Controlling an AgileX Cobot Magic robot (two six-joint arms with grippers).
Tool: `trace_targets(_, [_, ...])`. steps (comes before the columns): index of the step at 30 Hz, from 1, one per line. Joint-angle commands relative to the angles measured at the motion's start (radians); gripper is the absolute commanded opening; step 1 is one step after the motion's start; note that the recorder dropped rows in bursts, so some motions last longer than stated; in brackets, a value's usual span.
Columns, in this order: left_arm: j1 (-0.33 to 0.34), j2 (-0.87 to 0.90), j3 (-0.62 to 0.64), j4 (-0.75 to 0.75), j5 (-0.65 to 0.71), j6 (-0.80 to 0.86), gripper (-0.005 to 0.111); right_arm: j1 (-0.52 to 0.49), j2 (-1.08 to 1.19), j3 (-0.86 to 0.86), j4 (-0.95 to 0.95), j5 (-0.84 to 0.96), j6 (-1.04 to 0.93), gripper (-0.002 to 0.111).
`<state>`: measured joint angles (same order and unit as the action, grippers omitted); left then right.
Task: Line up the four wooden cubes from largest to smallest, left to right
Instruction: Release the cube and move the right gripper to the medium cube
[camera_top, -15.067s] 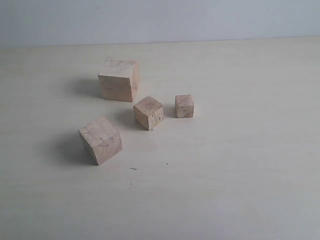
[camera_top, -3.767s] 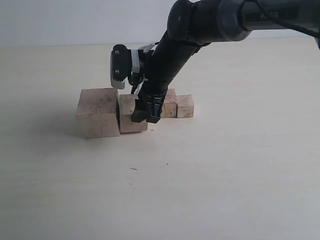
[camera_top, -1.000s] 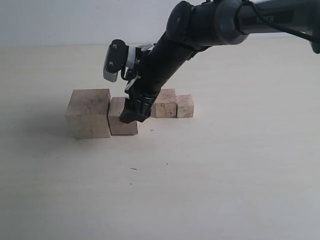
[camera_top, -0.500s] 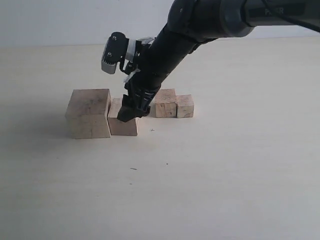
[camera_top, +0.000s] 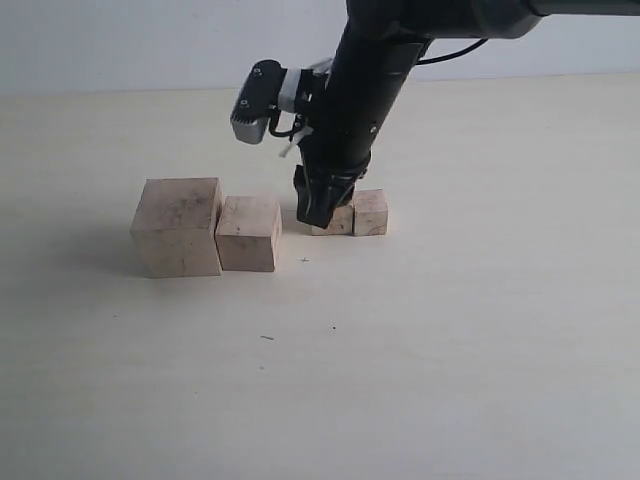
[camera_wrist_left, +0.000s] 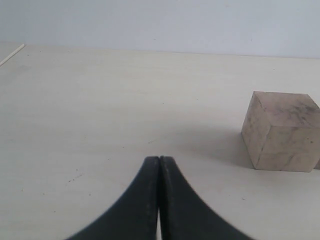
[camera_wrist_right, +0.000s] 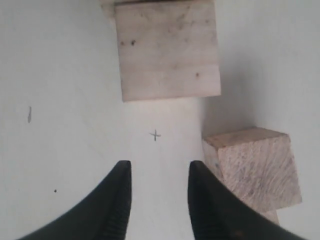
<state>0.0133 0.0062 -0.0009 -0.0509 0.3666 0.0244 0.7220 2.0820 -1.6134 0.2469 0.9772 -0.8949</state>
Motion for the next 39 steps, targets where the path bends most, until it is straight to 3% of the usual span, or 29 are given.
trace_targets(1, [-0.006,-0.006,0.001,-0.008,-0.014,0.001,0.000,-0.001,0.004,0.002,-0.066,0.000,0.070,0.036])
trace_targets(9, [-0.006,-0.006,0.001,-0.008,-0.014,0.001,0.000,-0.021,-0.035,0.002,-0.073,-0.075,0.023,0.036])
trace_targets(16, [-0.006,-0.006,0.001,-0.008,-0.014,0.001,0.000,-0.114,-0.038,0.002,-0.055,-0.146,0.023,0.036])
trace_targets(21, [-0.006,-0.006,0.001,-0.008,-0.014,0.001,0.000,-0.179,-0.038,0.002,0.107,-0.182,-0.039,0.036])
trace_targets(25, [-0.006,-0.006,0.001,-0.008,-0.014,0.001,0.000,-0.198,-0.029,0.002,0.251,-0.166,-0.169,0.049])
trace_targets(31, [-0.006,-0.006,0.001,-0.008,-0.014,0.001,0.000,-0.198,0.028,0.002,0.248,-0.129,-0.224,0.079])
trace_targets(39, [-0.006,-0.006,0.001,-0.008,-0.014,0.001,0.000,-0.198,0.115,0.002,0.282,-0.162,-0.439,0.083])
